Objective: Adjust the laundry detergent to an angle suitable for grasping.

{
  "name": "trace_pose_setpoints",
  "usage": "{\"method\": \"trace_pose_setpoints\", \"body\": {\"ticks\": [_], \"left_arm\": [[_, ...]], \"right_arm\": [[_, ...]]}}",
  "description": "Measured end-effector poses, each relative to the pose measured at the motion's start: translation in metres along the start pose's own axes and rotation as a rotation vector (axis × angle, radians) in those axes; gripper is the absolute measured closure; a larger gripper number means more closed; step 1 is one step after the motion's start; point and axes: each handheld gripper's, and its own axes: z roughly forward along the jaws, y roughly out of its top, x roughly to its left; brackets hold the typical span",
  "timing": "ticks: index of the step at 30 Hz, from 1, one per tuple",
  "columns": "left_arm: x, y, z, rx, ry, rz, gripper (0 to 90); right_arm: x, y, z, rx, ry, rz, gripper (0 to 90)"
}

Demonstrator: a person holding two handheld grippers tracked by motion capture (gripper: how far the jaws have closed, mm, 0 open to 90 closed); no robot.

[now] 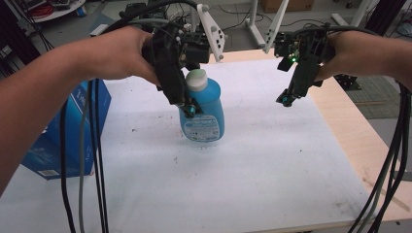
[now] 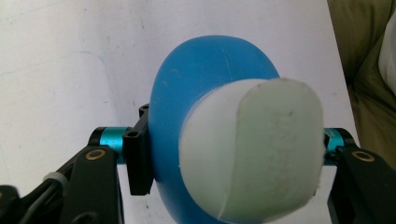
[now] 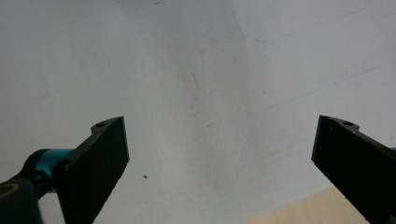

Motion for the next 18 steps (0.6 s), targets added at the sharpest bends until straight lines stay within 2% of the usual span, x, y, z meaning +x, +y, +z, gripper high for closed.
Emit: {"method": "trace_pose_setpoints", "body": {"ticks": [7, 18], "left_arm": [[-0.002, 0.002, 0.002, -0.012, -0.011, 0.033, 38.2], [-0.001, 0.009, 0.025, 0.033, -0.07, 0.076, 38.2]], "right_arm": [[0.0, -0.002, -0.001, 0.0, 0.001, 0.008, 3.0], [0.0, -0.001, 0.0, -0.005, 0.002, 0.007, 3.0]]}}
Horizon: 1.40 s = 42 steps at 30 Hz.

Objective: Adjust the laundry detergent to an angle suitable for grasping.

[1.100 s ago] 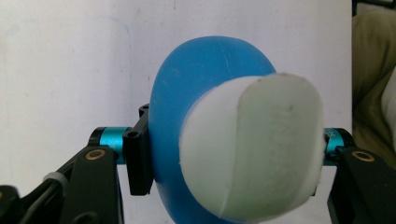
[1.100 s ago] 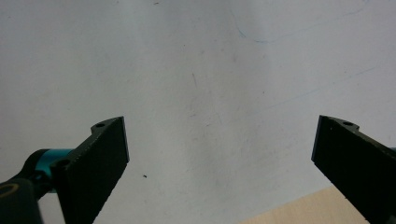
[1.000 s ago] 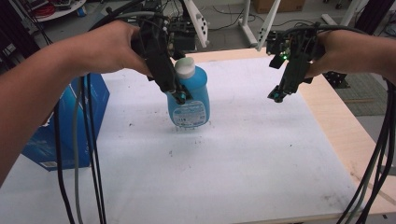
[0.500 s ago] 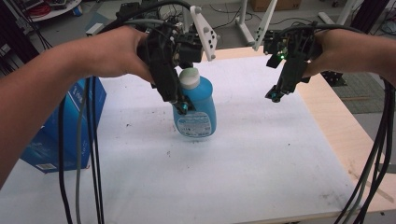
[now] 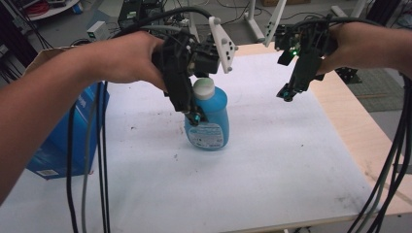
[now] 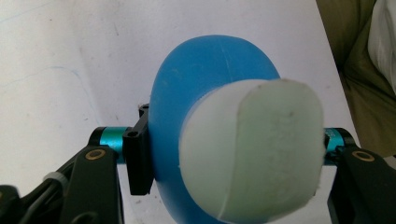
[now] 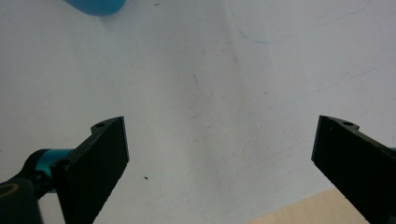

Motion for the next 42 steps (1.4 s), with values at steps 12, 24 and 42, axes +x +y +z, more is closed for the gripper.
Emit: {"method": "trace_pose_setpoints", "body": {"ticks": [12, 24, 42], "left_arm": [[0.004, -0.001, 0.013, -0.019, -0.056, 0.027, 38.1], [0.013, -0.004, 0.017, -0.061, -0.068, -0.002, 37.2], [0.016, -0.011, 0.009, -0.12, -0.046, -0.069, 26.7]], "right_arm": [[-0.002, -0.002, 0.001, 0.003, 0.001, 0.008, 3.0], [-0.003, -0.003, 0.003, -0.001, 0.007, 0.006, 3.0], [-0.004, -0.005, 0.006, 0.003, 0.008, 0.009, 3.0]]}}
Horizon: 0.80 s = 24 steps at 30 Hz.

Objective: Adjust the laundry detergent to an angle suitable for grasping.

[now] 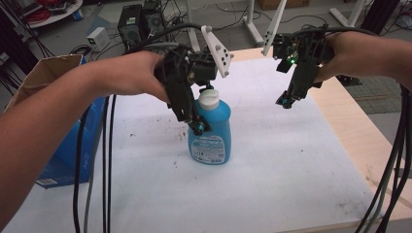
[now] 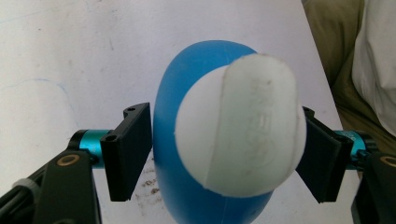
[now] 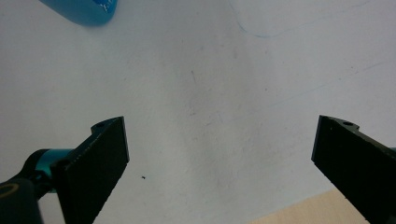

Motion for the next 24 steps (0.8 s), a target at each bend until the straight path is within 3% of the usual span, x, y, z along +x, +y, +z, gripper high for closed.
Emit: {"method": "trace_pose_setpoints", "body": {"ticks": [4, 5, 11, 12, 13, 15, 16, 19, 21, 23, 24], "left_arm": [[-0.001, -0.001, -0.003, -0.015, 0.01, -0.012, 26.4], [-0.002, 0.0, -0.005, -0.023, 0.019, -0.021, 21.5], [-0.003, -0.001, -0.013, -0.067, 0.028, -0.037, 21.5], [-0.004, -0.002, -0.016, -0.082, 0.032, -0.042, 21.5], [-0.005, -0.003, -0.025, -0.138, 0.042, -0.052, 21.5], [-0.006, -0.004, -0.03, -0.158, 0.051, -0.057, 21.5], [-0.008, -0.005, -0.038, -0.216, 0.066, -0.067, 20.8], [-0.01, -0.005, -0.041, -0.229, 0.071, -0.072, 16.5], [-0.013, -0.004, -0.05, -0.239, 0.112, -0.088, 16.5], [-0.014, -0.003, -0.055, -0.232, 0.167, -0.128, 16.6], [-0.014, -0.004, -0.057, -0.233, 0.175, -0.148, 16.6]], "right_arm": [[0.0, 0.0, -0.001, 0.001, -0.002, 0.002, 3.0], [0.001, 0.0, -0.001, -0.004, -0.004, 0.0, 3.0], [0.001, 0.0, -0.002, -0.004, -0.003, -0.006, 3.0], [0.002, -0.001, -0.003, -0.002, -0.006, 0.001, 3.0], [0.002, -0.001, -0.003, -0.001, -0.008, 0.003, 3.0], [0.002, -0.001, -0.003, -0.001, -0.008, 0.005, 3.0], [0.002, -0.001, -0.004, -0.001, -0.008, 0.004, 3.0], [0.002, -0.001, -0.004, -0.003, -0.009, 0.004, 3.0], [0.002, -0.001, -0.003, -0.003, -0.011, 0.004, 3.0], [0.001, -0.001, -0.003, -0.007, -0.01, 0.006, 3.0], [0.001, -0.001, -0.003, -0.006, -0.008, 0.004, 3.0]]}}
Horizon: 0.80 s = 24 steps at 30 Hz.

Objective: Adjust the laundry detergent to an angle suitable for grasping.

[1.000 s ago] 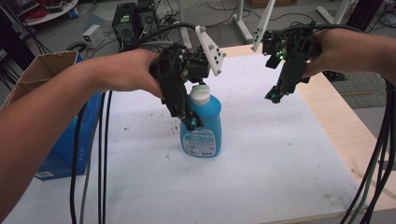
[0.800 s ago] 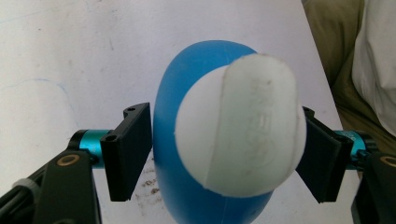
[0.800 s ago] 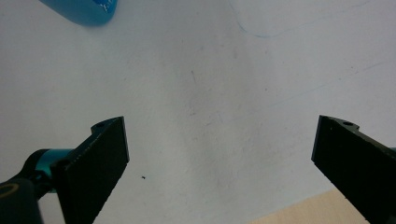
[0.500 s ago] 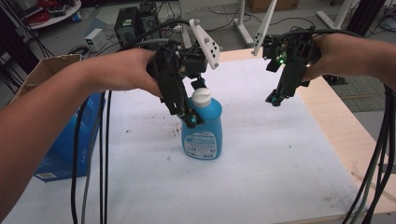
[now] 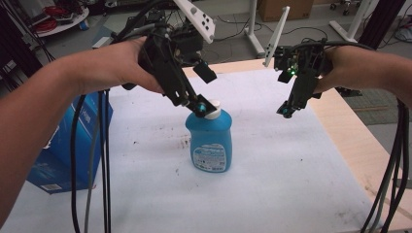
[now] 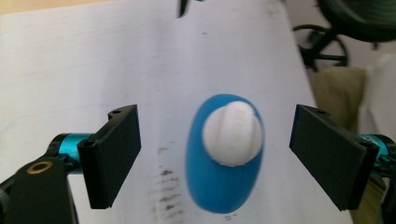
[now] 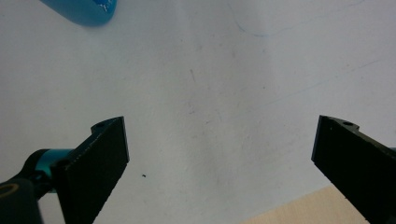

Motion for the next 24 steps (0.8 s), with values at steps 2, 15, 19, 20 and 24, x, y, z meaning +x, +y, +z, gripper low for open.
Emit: {"method": "trace_pose_setpoints", "body": {"ticks": [2, 15, 19, 20, 24], "left_arm": [[0.001, 0.0, -0.002, 0.0, 0.0, -0.01, 16.6], [0.007, -0.013, -0.028, 0.044, 0.079, -0.091, 1.6], [0.008, -0.018, -0.032, 0.068, 0.101, -0.116, 1.5], [0.007, -0.019, -0.034, 0.075, 0.109, -0.121, 1.6], [0.003, -0.021, -0.038, 0.113, 0.187, -0.117, 1.6]], "right_arm": [[0.0, 0.0, 0.0, 0.001, -0.001, 0.004, 3.0], [0.0, -0.001, -0.002, -0.01, -0.008, 0.001, 3.0], [0.001, -0.001, -0.003, -0.014, -0.011, -0.004, 3.0], [0.001, -0.001, -0.004, -0.012, -0.009, -0.002, 3.0], [0.002, 0.0, -0.005, -0.017, -0.011, -0.003, 3.0]]}}
